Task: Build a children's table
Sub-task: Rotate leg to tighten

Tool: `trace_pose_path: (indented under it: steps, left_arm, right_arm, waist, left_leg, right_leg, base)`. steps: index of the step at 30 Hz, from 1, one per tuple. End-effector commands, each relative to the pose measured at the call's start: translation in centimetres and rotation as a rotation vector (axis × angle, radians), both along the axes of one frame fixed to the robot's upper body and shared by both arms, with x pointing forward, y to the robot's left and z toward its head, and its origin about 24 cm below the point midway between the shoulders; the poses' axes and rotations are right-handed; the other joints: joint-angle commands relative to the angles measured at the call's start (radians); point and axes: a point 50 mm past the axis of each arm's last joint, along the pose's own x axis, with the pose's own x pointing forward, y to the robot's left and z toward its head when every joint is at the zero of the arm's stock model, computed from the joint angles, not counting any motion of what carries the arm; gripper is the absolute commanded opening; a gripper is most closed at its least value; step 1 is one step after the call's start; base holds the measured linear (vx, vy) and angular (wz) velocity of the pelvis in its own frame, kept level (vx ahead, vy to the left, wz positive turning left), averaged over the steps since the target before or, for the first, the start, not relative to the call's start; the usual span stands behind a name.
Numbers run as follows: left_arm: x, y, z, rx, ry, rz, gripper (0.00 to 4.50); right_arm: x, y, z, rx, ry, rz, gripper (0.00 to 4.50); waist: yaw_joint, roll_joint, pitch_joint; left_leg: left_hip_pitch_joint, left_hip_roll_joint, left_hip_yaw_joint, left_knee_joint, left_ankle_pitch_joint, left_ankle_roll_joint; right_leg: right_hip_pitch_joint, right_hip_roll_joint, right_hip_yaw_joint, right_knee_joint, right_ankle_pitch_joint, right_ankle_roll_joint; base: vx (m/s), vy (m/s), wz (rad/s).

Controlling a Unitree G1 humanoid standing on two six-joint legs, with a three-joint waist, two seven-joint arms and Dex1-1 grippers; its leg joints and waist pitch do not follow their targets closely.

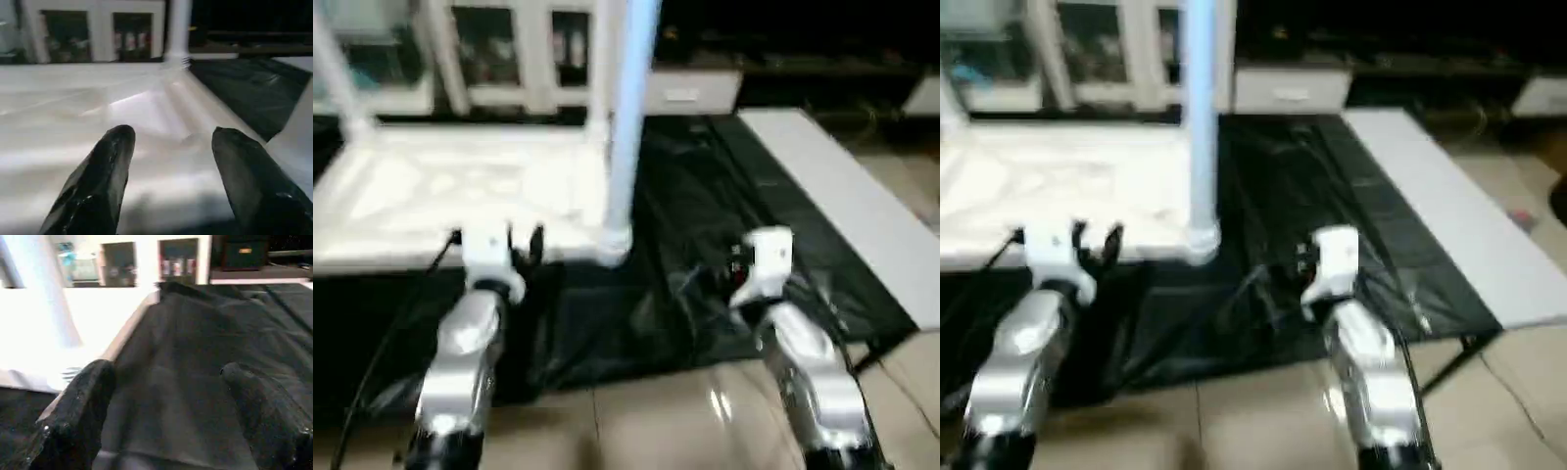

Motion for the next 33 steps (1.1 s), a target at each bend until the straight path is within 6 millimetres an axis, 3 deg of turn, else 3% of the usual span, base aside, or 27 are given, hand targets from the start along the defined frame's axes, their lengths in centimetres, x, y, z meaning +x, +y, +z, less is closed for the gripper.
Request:
trace_pose_path:
  steps: [1, 2, 4, 5, 6, 7, 8, 9, 10, 11, 13, 14, 15, 16, 17, 18, 20, 21, 22, 24, 26, 27, 28, 30, 31, 32, 33]
  left_arm:
    - [0.3, -0.9, 0.1, -0.005, 0.002, -0.022, 3.33]
    - [0.3, -0.9, 0.1, -0.004, 0.003, -0.023, 3.58]
    - [0.2, -0.9, 0.1, -0.007, 0.006, -0.021, 3.75]
    - [0.2, -0.9, 0.1, -0.007, 0.006, -0.021, 3.77]
    - [0.1, -0.9, 0.0, -0.011, 0.008, -0.018, 3.87]
    - [-0.1, -0.6, -0.1, -0.016, 0.006, -0.008, 4.02]
    - [-0.3, -0.4, 0.0, -0.039, -0.018, -0.003, 4.15]
    - [-0.4, -0.2, 0.0, -0.039, -0.020, -0.001, 4.21]
    - [-0.5, 0.1, -0.1, -0.037, -0.010, -0.005, 4.25]
    - [-0.6, 0.3, -0.2, -0.035, -0.005, -0.012, 4.34]
    - [-0.9, 0.6, -0.1, -0.043, -0.025, -0.025, 4.43]
    - [-1.0, 1.0, 0.0, -0.044, -0.032, -0.026, 4.43]
    - [-1.0, 1.0, 0.0, -0.045, -0.034, -0.026, 4.43]
    - [-1.6, 1.9, 0.2, -0.066, -0.061, -0.041, 4.43]
    - [-1.7, 2.2, 0.3, -0.071, -0.069, -0.045, 4.43]
    - [-2.0, 2.6, 0.5, -0.080, -0.078, -0.059, 4.43]
    - [-2.0, 2.7, 0.5, -0.069, -0.070, -0.094, 4.43]
    - [-1.9, 2.7, 0.6, -0.057, -0.064, -0.115, 4.43]
    - [-1.7, 2.6, 0.7, -0.031, -0.046, -0.186, 4.43]
    - [-1.3, 2.6, 1.1, 0.030, -0.032, -0.304, 4.43]
    - [-1.1, 2.8, 1.5, 0.076, -0.005, -0.413, 4.43]
    - [-1.1, 3.0, 1.7, 0.103, 0.009, -0.469, 4.43]
    - [-1.1, 3.2, 1.8, 0.121, 0.019, -0.506, 4.43]
    - [-1.0, 3.5, 2.2, 0.195, 0.051, -0.611, 4.43]
    - [-0.9, 3.5, 2.4, 0.211, 0.087, -0.686, 4.43]
    - [-0.8, 3.2, 2.6, 0.255, 0.143, -0.808, 4.43]
    - [-0.8, 3.2, 2.6, 0.270, 0.160, -0.843, 4.43]
  right_arm:
    - [-0.1, -0.7, 0.1, -0.021, -0.006, -0.009, 3.80]
    - [-0.1, -0.6, 0.1, -0.027, -0.007, -0.006, 3.80]
    - [-0.1, -0.6, 0.0, -0.031, -0.005, -0.001, 3.80]
    - [-0.1, -0.6, 0.0, -0.031, -0.005, -0.001, 3.80]
    - [-0.1, -0.6, 0.0, -0.031, -0.004, 0.001, 3.80]
    - [0.0, -0.5, 0.1, -0.025, -0.006, 0.006, 3.80]
    - [0.1, -0.5, 0.2, -0.010, -0.008, 0.002, 3.80]
    - [0.2, -0.4, 0.3, 0.000, -0.008, 0.001, 3.80]
    - [0.2, -0.3, 0.4, 0.010, -0.014, 0.001, 3.80]
    - [0.2, -0.3, 0.5, 0.015, -0.021, 0.001, 3.80]
    - [0.1, -0.4, 0.5, 0.026, -0.025, -0.001, 3.80]
    - [0.1, -0.4, 0.5, 0.042, -0.025, -0.001, 3.80]
    - [0.0, -0.4, 0.5, 0.042, -0.024, -0.001, 3.80]
    - [-0.3, -0.4, 0.2, 0.057, -0.016, 0.016, 3.80]
    - [-0.4, -0.4, 0.1, 0.060, -0.013, 0.026, 3.80]
    - [-0.6, -0.4, 0.0, 0.061, -0.010, 0.048, 3.80]
    - [-0.8, -0.3, 0.0, 0.063, -0.007, 0.076, 3.80]
    - [-0.8, -0.3, 0.0, 0.065, -0.006, 0.088, 3.80]
    - [-0.8, -0.3, 0.1, 0.060, -0.007, 0.113, 3.80]
    - [-0.7, -0.5, 0.4, 0.046, -0.012, 0.163, 3.80]
    - [-0.5, -1.0, 0.7, 0.033, -0.021, 0.191, 3.80]
    - [-0.4, -1.2, 0.9, 0.029, -0.026, 0.204, 3.80]
    - [-0.4, -1.3, 1.0, 0.026, -0.030, 0.214, 3.80]
    - [-0.3, -1.6, 1.6, 0.013, -0.043, 0.273, 3.80]
    - [-0.3, -1.8, 2.0, -0.005, -0.054, 0.315, 3.80]
    - [-0.3, -2.0, 2.7, -0.031, -0.063, 0.389, 3.80]
    - [-0.4, -2.1, 2.9, -0.038, -0.063, 0.412, 3.80]
  waist:
    - [0.039, -0.036, -0.028]
    - [0.051, -0.017, -0.058]
    - [0.057, 0.009, -0.038]
    - [0.053, 0.020, -0.027]
    - [0.055, 0.043, -0.020]
    - [0.046, 0.100, -0.017]
    - [0.020, 0.116, 0.013]
    - [-0.014, 0.123, -0.011]
    - [-0.032, 0.125, -0.068]
    - [-0.025, 0.133, -0.069]
    - [0.002, 0.101, -0.072]
    - [-0.001, 0.087, -0.079]
    - [-0.002, 0.040, -0.083]
    - [0.007, -0.045, -0.084]
    - [0.034, -0.027, -0.064]
    - [0.032, -0.030, -0.077]
    - [0.053, 0.015, -0.073]
    - [0.039, 0.052, -0.059]
    - [0.024, 0.065, -0.044]
    - [0.017, 0.067, -0.016]
    - [0.019, 0.068, 0.011]
    - [0.007, 0.075, 0.022]
    - [-0.007, 0.090, 0.029]
    - [0.034, 0.108, 0.018]
    - [0.048, 0.071, -0.001]
    - [0.060, 0.053, -0.012]
    - [0.069, 0.038, -0.004]
  left_leg:
    - [-0.068, -0.049, 0.025, 0.048, -0.128, 0.257]
    - [-0.152, -0.018, -0.035, 0.145, -0.022, 0.178]
    - [-0.203, 0.011, -0.065, 0.171, 0.118, 0.053]
    - [-0.201, 0.030, -0.067, 0.153, 0.153, 0.045]
    - [-0.178, 0.050, -0.056, 0.076, 0.214, 0.067]
    - [-0.143, 0.074, -0.056, -0.027, 0.202, 0.085]
    - [-0.130, 0.093, -0.086, -0.095, -0.029, 0.065]
    - [-0.095, 0.129, -0.137, -0.119, -0.212, 0.081]
    - [0.048, 0.176, -0.221, -0.083, -0.128, 0.289]
    - [0.048, 0.161, -0.215, -0.057, 0.049, 0.343]
    - [0.013, 0.145, -0.153, -0.002, 0.987, 0.432]
    - [0.015, 0.141, -0.139, 0.022, 1.214, 0.423]
    - [-0.007, 0.075, -0.097, 0.064, 1.293, 0.334]
    - [-0.154, -0.053, -0.042, 0.089, 0.754, 0.242]
    - [-0.177, -0.027, -0.059, 0.084, 0.445, 0.202]
    - [-0.166, -0.010, -0.061, 0.056, 0.232, 0.126]
    - [-0.155, 0.013, -0.065, 0.014, 0.174, 0.060]
    - [-0.141, 0.062, -0.072, -0.040, 0.174, 0.067]
    - [-0.122, 0.102, -0.076, -0.059, 0.100, 0.079]
    - [-0.106, 0.110, -0.064, -0.078, -0.225, 0.080]
    - [-0.058, 0.097, -0.051, -0.073, -0.486, -0.004]
    - [-0.024, 0.089, -0.051, -0.066, -0.583, -0.029]
    - [-0.060, 0.113, -0.065, -0.120, -0.679, -0.044]
    - [-0.176, 0.153, -0.060, -0.212, -0.773, -0.044]
    - [-0.102, 0.126, -0.031, -0.178, -0.662, 0.026]
    - [-0.079, 0.109, -0.045, -0.137, -0.513, -0.009]
    - [-0.096, 0.074, -0.040, -0.040, -0.246, -0.026]
  right_leg:
    - [0.139, -0.080, 0.154, -0.193, -0.253, -0.130]
    - [0.245, -0.154, 0.182, -0.168, -0.415, -0.223]
    - [0.217, -0.154, 0.126, -0.176, -0.249, -0.294]
    - [0.198, -0.156, 0.099, -0.195, -0.270, -0.319]
    - [0.172, -0.110, 0.034, -0.223, -0.378, -0.310]
    - [0.191, -0.050, -0.025, -0.225, -0.410, -0.236]
    - [0.171, 0.029, -0.069, -0.180, -0.430, -0.175]
    - [0.152, 0.069, -0.080, -0.086, -0.342, -0.137]
    - [0.024, 0.061, -0.050, 0.040, -0.166, -0.025]
    - [-0.001, 0.058, -0.046, 0.057, -0.147, 0.009]
    - [-0.062, 0.030, -0.012, 0.057, 0.087, 0.126]
    - [-0.076, 0.013, 0.010, 0.034, 0.192, 0.122]
    - [-0.082, -0.032, 0.067, -0.065, 0.500, 0.037]
    - [0.056, -0.075, 0.132, -0.070, 0.953, 0.028]
    - [0.065, -0.134, 0.138, -0.086, 1.104, -0.013]
    - [0.082, -0.131, 0.098, -0.082, 1.238, -0.070]
    - [0.090, -0.090, 0.080, -0.101, 1.009, -0.159]
    - [0.070, -0.039, 0.042, -0.100, 0.653, -0.216]
    - [0.046, -0.009, 0.017, -0.116, 0.241, -0.226]
    - [0.041, -0.027, 0.022, -0.159, -0.196, -0.206]
    - [0.007, -0.034, 0.010, -0.215, -0.572, -0.115]
    - [-0.006, -0.022, -0.041, -0.256, -0.699, -0.032]
    - [0.050, -0.004, -0.090, -0.236, -0.609, -0.005]
    - [0.167, 0.004, -0.071, 0.007, -0.263, -0.040]
    - [0.099, -0.009, -0.008, -0.018, -0.164, -0.035]
    - [0.091, -0.056, 0.035, -0.069, -0.354, -0.014]
    - [0.061, -0.137, 0.064, -0.202, -0.795, -0.013]
  base:
    - [0.215, -0.048, -0.03]
    - [0.215, -0.048, -0.03]
    - [0.225, -0.031, -0.16]
    - [0.215, -0.016, -0.13]
    - [0.214, 0.017, 0.00]
    - [0.216, 0.087, 0.02]
    - [0.216, 0.087, 0.02]
    - [0.263, 0.106, -0.01]
    - [0.280, 0.059, 0.05]
    - [0.280, 0.059, 0.05]
    - [0.169, 0.032, 0.03]
    - [0.108, 0.020, 0.02]
    - [-0.110, -0.002, 0.05]
    - [-0.096, -0.041, 0.22]
    - [-0.096, -0.041, 0.22]
    - [0.033, -0.090, 0.08]
    - [0.003, -0.088, 0.01]
    - [-0.058, -0.048, 0.09]
    - [-0.075, -0.019, 0.06]
    - [-0.083, -0.016, 0.09]
    - [-0.116, -0.017, 0.20]
    - [-0.107, -0.002, 0.16]
    - [-0.145, 0.027, -0.02]
    - [-0.147, 0.012, 0.07]
    - [-0.012, -0.111, 0.21]
    - [-0.012, -0.111, 0.21]
    - [0.014, -0.118, -0.11]
